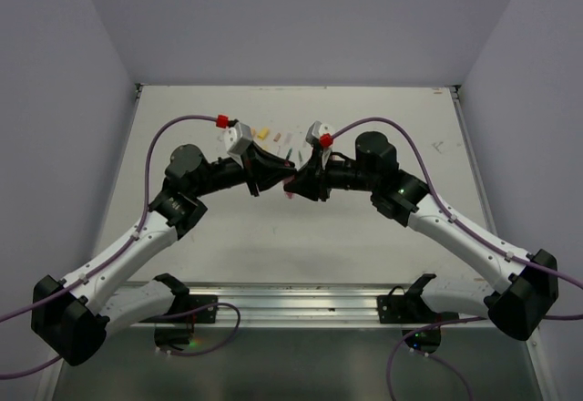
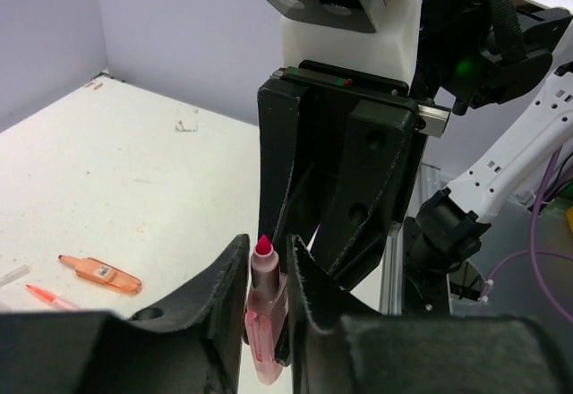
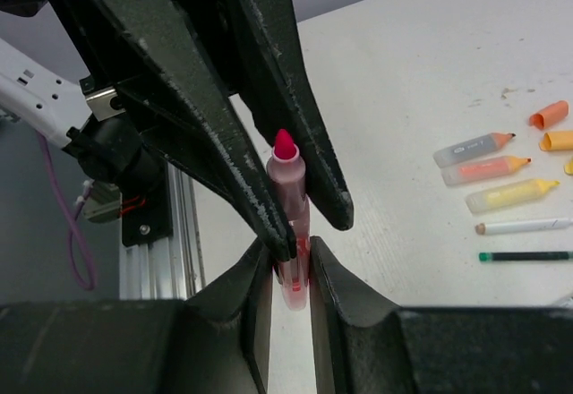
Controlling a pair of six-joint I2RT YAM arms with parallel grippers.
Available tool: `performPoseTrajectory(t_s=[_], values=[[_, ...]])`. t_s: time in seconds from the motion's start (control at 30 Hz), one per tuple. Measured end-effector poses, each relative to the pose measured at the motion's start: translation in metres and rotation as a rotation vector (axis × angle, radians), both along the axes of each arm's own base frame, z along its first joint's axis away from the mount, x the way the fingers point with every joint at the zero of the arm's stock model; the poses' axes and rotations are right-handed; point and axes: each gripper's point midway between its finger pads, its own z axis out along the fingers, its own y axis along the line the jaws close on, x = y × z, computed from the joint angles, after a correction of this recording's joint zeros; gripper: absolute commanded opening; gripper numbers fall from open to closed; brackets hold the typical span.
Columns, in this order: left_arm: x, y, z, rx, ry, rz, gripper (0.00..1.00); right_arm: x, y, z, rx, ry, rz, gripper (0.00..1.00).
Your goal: Open the pen caps
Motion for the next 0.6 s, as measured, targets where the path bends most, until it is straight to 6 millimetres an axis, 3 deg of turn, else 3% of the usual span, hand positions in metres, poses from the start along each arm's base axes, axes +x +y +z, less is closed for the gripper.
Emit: performPoseTrajectory(t_s=[0.03, 0.1, 0.13, 0.2, 0.23, 0.33, 0.47, 0.6], values=[[0.001, 0.000, 0.000, 0.000, 0.000, 0.005, 0.38, 0.000, 0.000, 0.000, 0.000, 0.001, -0.002, 0.01], [0.003, 0.001, 0.000, -0.001, -0.003, 0.016, 0.46, 0.002, -0.001, -0.002, -0.004, 0.003, -0.015, 0.00], [0.004, 0.001, 0.000, -0.001, -0.001, 0.023, 0.59, 0.004, -0.002, -0.004, -0.008, 0.005, -0.024, 0.00], [0.008, 0.002, 0.001, -0.003, -0.002, 0.043, 0.74, 0.004, -0.003, -0.009, -0.018, 0.014, -0.034, 0.00], [0.009, 0.002, 0.001, -0.004, 0.000, 0.053, 0.87, 0.006, -0.004, -0.013, -0.025, 0.020, -0.043, 0.00], [0.018, 0.006, 0.001, -0.013, 0.016, 0.105, 1.00, 0.009, -0.008, -0.026, -0.048, 0.044, -0.073, 0.00], [0.036, 0.019, 0.003, -0.028, 0.050, 0.239, 1.00, 0.022, -0.016, -0.048, -0.104, 0.088, -0.155, 0.00], [0.060, 0.045, -0.006, -0.011, 0.140, 0.455, 1.00, 0.052, -0.036, -0.083, -0.201, 0.176, -0.294, 0.00]])
